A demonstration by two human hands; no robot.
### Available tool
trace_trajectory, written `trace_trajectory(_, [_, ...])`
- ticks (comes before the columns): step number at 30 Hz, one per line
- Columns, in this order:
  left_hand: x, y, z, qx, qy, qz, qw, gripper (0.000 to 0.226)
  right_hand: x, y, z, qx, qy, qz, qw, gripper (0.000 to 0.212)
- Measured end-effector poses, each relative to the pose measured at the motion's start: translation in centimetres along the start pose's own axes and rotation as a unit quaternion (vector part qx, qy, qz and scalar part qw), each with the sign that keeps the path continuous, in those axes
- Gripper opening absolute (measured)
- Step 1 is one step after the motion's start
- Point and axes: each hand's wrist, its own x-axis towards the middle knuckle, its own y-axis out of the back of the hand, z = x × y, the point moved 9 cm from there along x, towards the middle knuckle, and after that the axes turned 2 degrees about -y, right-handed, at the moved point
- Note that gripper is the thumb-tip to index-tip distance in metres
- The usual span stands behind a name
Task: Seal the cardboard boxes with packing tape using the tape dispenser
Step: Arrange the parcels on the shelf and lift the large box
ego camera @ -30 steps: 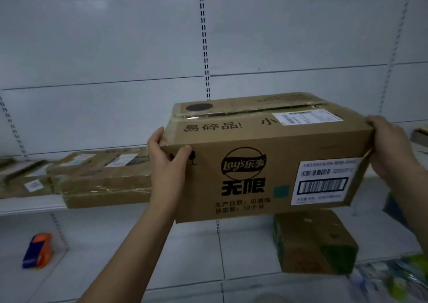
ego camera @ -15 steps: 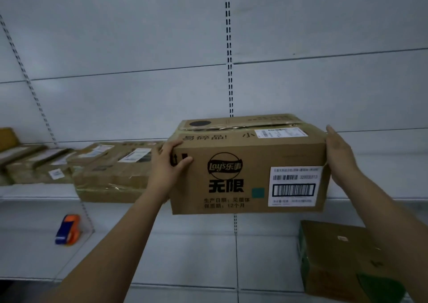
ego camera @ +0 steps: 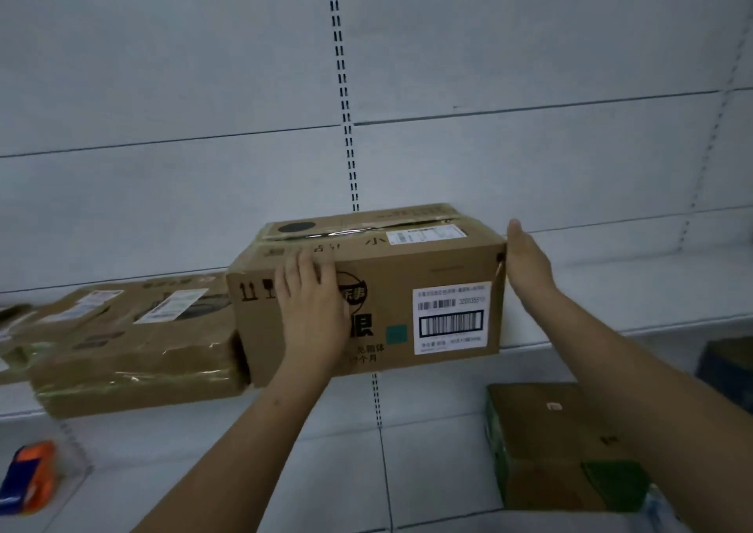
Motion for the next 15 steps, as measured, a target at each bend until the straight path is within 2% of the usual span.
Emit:
trace_trajectory(2, [-2.6,-0.2,5.5,-0.143,-0.092,0.038,0.985,0.057,-1.3,2.5,1.4,0.057,0.003,0.036,0.998,0.069])
trace_trajectory(3, [-4.4,-0.9,8.2,-0.208,-0.13,0.028,0.969,0.052,-2.0,4.0,2.4,0.079,0.003,0.047,0.996,0.061])
trace_trajectory(6, [-10.6,-5.7,15.0,-0.319,-0.19,-0.076,0.925,0.047,-3.5,8.6,6.3,0.045,0.0,0.057,0.997,0.049])
trace_trajectory(10, [-19.0,-14.8,21.3,-0.37,-0.199,-0.258,0.87,0.039,-4.9,14.9,13.0,-0.089,0.003,0.055,0.995,0.073])
trace_trajectory(12, [-22.2,-18.8,23.5,-0.377,-0.196,-0.331,0.842,0.046,-4.3,17.8,16.9,-0.145,-0.009,0.066,0.987,0.064])
trace_trajectory(14, [-24.3,-21.5,25.3,-0.378,-0.196,-0.358,0.831,0.036,-2.9,19.7,20.9,-0.215,-0.026,0.06,0.974,0.049])
trace_trajectory(15, [-25.2,-23.0,26.1,-0.368,-0.193,-0.377,0.827,0.041,-2.0,20.5,22.9,-0.243,-0.033,0.058,0.968,0.048])
